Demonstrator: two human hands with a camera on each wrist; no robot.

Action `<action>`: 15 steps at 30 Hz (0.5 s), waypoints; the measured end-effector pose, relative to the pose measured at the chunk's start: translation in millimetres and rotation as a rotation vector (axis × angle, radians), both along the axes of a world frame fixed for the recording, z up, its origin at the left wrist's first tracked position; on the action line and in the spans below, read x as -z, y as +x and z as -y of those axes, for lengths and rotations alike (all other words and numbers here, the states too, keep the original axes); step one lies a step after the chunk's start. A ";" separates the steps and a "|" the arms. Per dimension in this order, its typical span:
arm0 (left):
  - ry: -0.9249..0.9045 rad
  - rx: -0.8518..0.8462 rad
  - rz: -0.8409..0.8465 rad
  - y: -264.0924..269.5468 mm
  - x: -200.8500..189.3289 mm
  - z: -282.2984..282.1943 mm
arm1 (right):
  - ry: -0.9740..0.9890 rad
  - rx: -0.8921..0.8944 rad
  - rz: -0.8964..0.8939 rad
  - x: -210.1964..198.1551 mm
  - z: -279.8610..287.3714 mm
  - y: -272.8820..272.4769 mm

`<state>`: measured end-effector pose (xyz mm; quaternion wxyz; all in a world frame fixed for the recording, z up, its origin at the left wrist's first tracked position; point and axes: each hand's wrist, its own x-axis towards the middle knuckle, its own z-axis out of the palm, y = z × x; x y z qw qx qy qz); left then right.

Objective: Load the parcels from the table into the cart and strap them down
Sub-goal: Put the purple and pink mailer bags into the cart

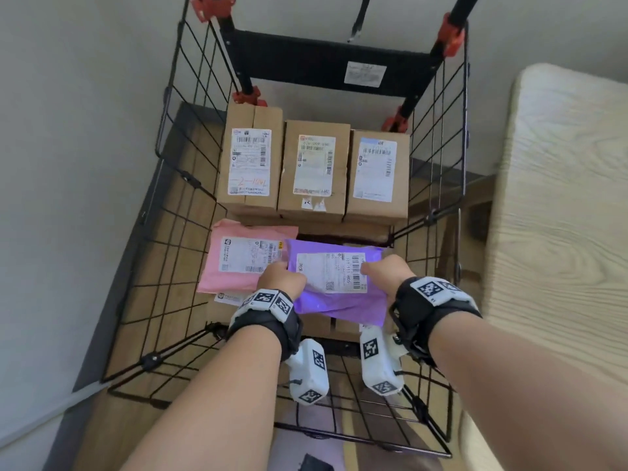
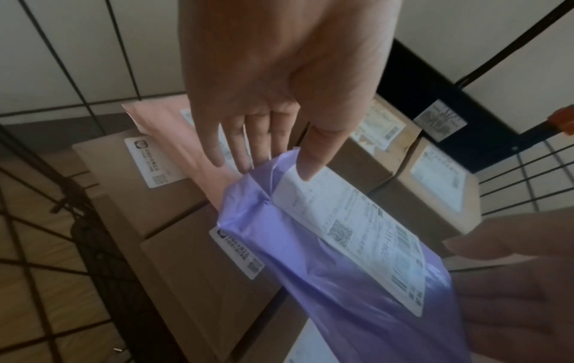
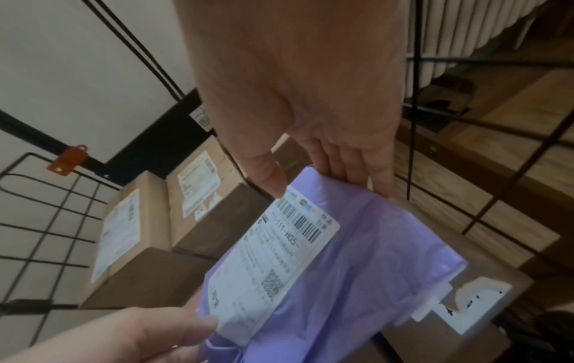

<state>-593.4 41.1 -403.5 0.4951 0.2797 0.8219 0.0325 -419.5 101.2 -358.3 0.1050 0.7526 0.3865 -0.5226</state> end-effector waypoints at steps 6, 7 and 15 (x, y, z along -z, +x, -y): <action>-0.005 0.046 0.058 1.2 28.2 -22.4 | -0.003 0.037 0.059 23.6 -15.6 -0.6; -0.013 0.048 0.050 1.0 32.2 -26.1 | -0.008 0.049 0.055 27.0 -18.6 -1.2; -0.060 0.061 0.045 -1.1 49.6 -36.9 | -0.090 0.026 0.047 47.3 -29.8 -8.9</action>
